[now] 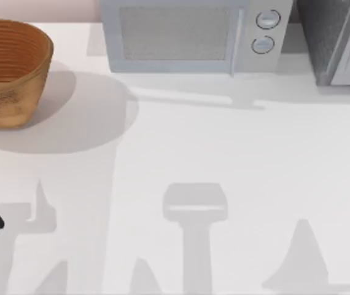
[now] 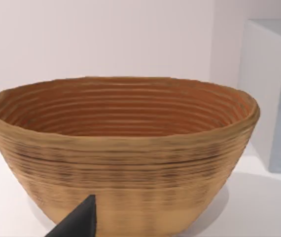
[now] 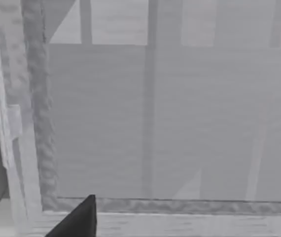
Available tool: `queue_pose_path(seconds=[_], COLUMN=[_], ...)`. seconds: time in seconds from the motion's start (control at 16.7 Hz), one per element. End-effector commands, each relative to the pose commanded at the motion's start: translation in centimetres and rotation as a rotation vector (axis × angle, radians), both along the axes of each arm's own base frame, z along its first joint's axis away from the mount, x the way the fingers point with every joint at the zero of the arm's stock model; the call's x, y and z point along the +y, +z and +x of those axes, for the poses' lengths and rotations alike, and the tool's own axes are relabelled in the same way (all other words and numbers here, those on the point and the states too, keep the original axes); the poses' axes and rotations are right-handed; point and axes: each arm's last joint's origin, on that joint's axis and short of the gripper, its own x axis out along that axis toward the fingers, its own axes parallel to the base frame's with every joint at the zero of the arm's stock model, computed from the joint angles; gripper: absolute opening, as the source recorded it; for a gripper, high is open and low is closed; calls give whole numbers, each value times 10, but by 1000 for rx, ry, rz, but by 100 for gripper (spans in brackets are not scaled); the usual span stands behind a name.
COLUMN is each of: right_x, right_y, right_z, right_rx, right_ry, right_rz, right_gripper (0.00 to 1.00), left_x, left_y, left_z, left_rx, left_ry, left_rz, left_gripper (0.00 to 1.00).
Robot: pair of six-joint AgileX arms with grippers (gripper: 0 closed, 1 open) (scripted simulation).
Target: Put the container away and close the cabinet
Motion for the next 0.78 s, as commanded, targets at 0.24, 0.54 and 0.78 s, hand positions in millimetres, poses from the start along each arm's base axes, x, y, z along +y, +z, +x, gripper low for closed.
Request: queue_pose_path(seconds=[0.24,0.54,0.78], right_x=[-57,-99,-103], right_y=[-18,-39,-42], right_z=[5,-6,-8], right_rx=[20,24,25], right_ry=[3,6,6], right_rz=[13,17,19], right_gripper=[100,100,100], left_x=[0,0,0], left_y=[0,0,0], left_z=[0,0,0], left_rx=[0,0,0], left_ry=[0,0,0], left_rz=[0,0,0], left_gripper=[100,100,100])
